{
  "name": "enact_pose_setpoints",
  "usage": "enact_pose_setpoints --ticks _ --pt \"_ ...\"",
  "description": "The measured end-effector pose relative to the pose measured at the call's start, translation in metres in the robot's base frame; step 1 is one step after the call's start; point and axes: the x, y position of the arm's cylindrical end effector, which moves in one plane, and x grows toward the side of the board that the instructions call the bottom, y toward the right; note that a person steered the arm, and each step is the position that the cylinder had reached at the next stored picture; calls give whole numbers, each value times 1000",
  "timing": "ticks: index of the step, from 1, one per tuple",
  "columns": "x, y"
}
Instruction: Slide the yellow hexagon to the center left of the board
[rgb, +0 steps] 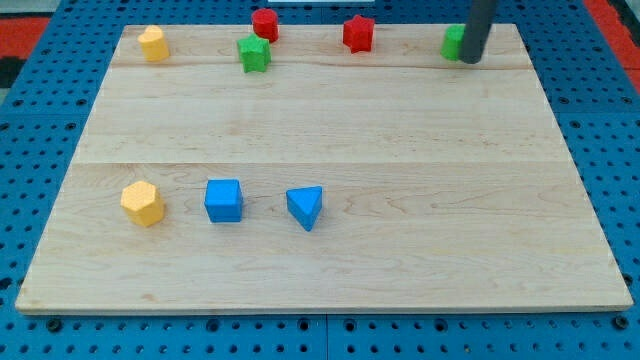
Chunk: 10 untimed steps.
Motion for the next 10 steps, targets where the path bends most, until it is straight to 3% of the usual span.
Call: enact_pose_setpoints --ticks 2,5,6,8,10 --pt "-4 17" --pt "79 -67" --pt "94 -102" --pt "97 -110" --pt "121 -223"
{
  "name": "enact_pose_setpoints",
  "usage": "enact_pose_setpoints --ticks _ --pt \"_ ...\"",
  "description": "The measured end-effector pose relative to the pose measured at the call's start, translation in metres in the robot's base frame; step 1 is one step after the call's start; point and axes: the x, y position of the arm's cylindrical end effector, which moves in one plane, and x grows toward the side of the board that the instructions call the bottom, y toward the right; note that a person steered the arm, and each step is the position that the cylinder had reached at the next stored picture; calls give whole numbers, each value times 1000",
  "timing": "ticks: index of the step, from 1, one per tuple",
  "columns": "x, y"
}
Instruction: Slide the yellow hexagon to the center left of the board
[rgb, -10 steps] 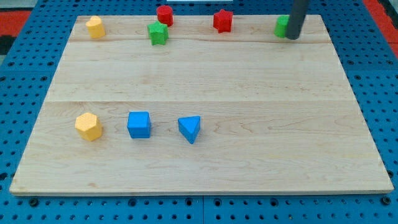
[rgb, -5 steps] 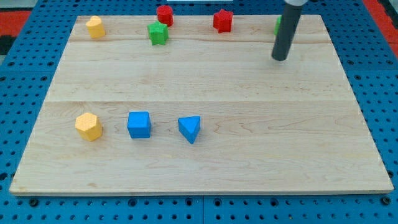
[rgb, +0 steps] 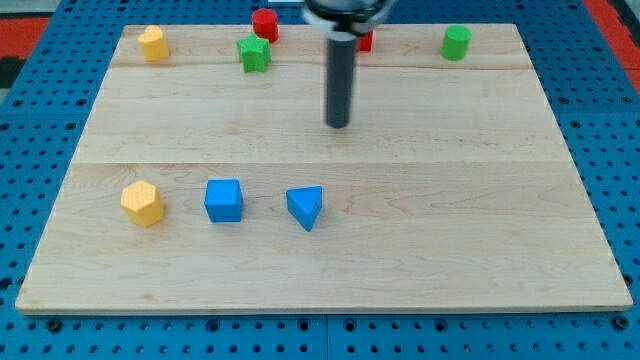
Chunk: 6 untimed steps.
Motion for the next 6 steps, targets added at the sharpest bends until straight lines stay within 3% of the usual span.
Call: enact_pose_setpoints --ticks 2,6 --pt "1 -130" --pt "3 -229"
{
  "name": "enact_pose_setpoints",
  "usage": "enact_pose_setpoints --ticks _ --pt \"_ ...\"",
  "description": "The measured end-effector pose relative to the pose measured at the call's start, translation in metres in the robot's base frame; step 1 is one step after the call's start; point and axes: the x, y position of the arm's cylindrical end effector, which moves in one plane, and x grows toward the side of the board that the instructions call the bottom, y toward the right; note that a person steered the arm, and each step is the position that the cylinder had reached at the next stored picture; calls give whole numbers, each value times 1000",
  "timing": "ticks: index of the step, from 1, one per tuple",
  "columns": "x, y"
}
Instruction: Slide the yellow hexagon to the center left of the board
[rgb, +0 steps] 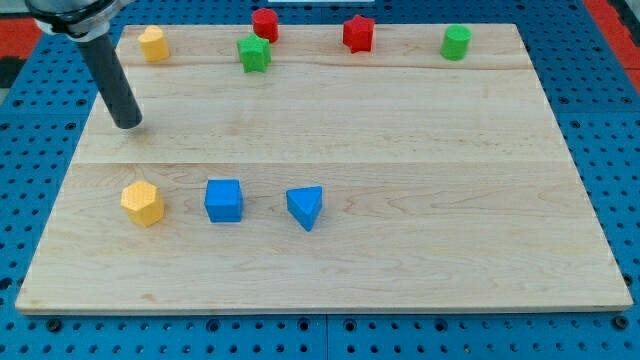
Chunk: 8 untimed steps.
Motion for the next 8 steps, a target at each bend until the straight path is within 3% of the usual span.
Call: enact_pose_setpoints --ticks 3,5,6,8 --pt "77 -65" --pt "184 -25" --pt "182 19" --pt "177 34"
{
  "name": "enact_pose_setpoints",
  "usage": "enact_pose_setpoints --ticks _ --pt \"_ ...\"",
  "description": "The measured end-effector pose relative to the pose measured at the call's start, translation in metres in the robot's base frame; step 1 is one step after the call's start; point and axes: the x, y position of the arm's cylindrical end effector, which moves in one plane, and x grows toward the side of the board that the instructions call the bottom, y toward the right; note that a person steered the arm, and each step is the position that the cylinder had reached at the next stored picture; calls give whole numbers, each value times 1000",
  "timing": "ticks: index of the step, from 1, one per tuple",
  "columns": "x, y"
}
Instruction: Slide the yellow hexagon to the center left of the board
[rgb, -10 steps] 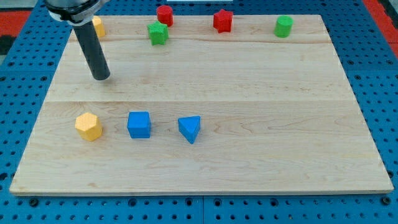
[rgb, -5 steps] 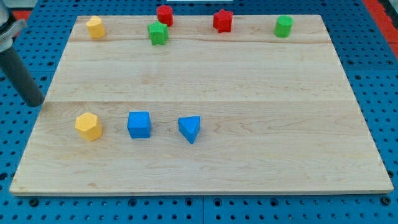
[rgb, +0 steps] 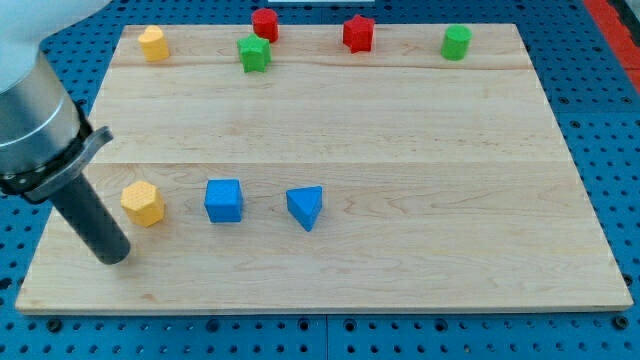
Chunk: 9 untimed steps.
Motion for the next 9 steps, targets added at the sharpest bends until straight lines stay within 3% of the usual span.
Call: enact_pose_setpoints --ticks 6,8,9 --pt "-128 54" --pt "-145 97" --pt "-153 75"
